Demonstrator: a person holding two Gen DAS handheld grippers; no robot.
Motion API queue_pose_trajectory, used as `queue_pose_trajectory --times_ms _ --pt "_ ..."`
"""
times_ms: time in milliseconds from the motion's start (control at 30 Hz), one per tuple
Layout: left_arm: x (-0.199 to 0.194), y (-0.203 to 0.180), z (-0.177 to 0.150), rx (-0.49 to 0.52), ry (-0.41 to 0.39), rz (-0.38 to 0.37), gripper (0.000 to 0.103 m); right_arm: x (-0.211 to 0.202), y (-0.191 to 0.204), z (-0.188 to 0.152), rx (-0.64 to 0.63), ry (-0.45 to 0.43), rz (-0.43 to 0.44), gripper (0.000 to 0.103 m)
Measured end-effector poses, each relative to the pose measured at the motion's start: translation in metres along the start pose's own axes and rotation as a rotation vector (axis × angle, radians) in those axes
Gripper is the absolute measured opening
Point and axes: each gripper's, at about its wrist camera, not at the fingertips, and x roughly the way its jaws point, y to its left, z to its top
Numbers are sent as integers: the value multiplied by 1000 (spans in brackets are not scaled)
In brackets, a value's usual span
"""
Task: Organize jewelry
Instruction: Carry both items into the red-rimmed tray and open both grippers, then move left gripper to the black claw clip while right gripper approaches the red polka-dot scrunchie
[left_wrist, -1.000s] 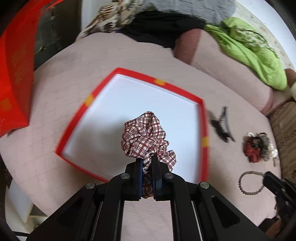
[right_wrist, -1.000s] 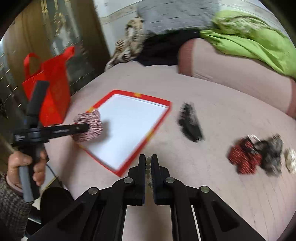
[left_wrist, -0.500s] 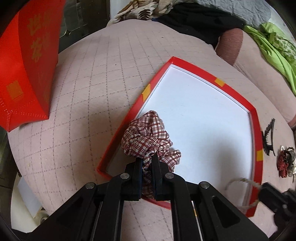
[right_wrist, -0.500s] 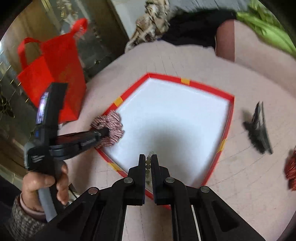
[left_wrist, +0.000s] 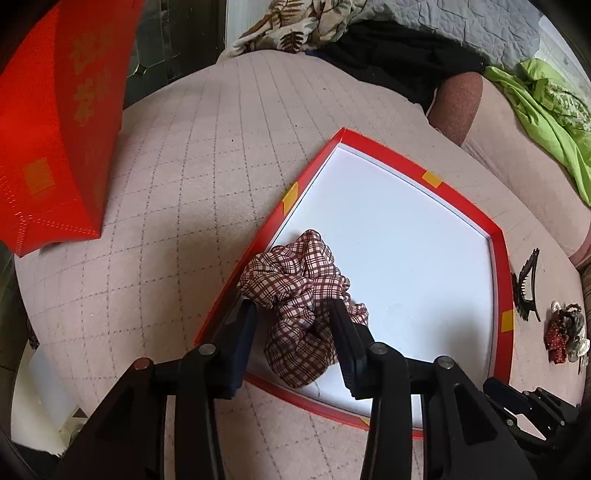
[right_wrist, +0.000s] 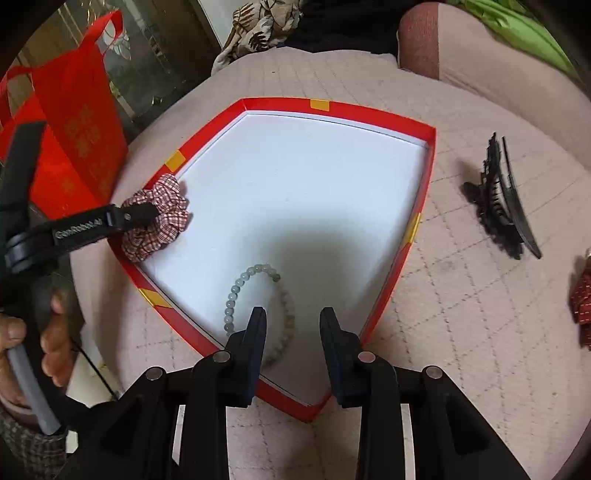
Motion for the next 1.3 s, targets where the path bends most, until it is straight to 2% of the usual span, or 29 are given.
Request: queue_pose_trajectory --times_ms 100,267,500,667,733,800,867,933,967,1067,1167,1300 --pt "2 -3 -3 11 -5 23 49 -6 -1 -5 4 -7 -44 32" --pt "11 -8 -6 30 -5 10 49 -13 -15 -11 38 5 -62 28" --pt "16 -28 -10 101 -19 -6 49 -21 -21 -21 49 24 -114 28" --pt "12 -35 -13 122 -18 -19 49 -28 -28 -28 69 23 -114 28" --pt "7 -35 -13 119 -25 -15 49 -30 -29 -30 59 10 -85 32" --pt "-4 -34 -13 107 -31 -30 50 -37 -32 -32 60 -20 -20 44" --pt "-21 -35 -14 94 -51 -46 54 -47 -35 -36 68 -60 12 59" --pt "-37 -38 -15 85 -75 -52 62 -60 -37 -41 71 -96 20 68" --pt "-45 -40 -17 83 -84 -59 62 -67 -39 -43 68 -114 19 71" --pt "-67 -56 -20 96 -99 -90 62 -85 -55 -53 78 -141 11 71" --pt "-79 -82 -24 141 -104 -123 63 -104 -94 -74 149 -158 11 71" --pt "-82 -140 -32 232 -77 -195 63 -124 -148 -95 247 -173 -41 71"
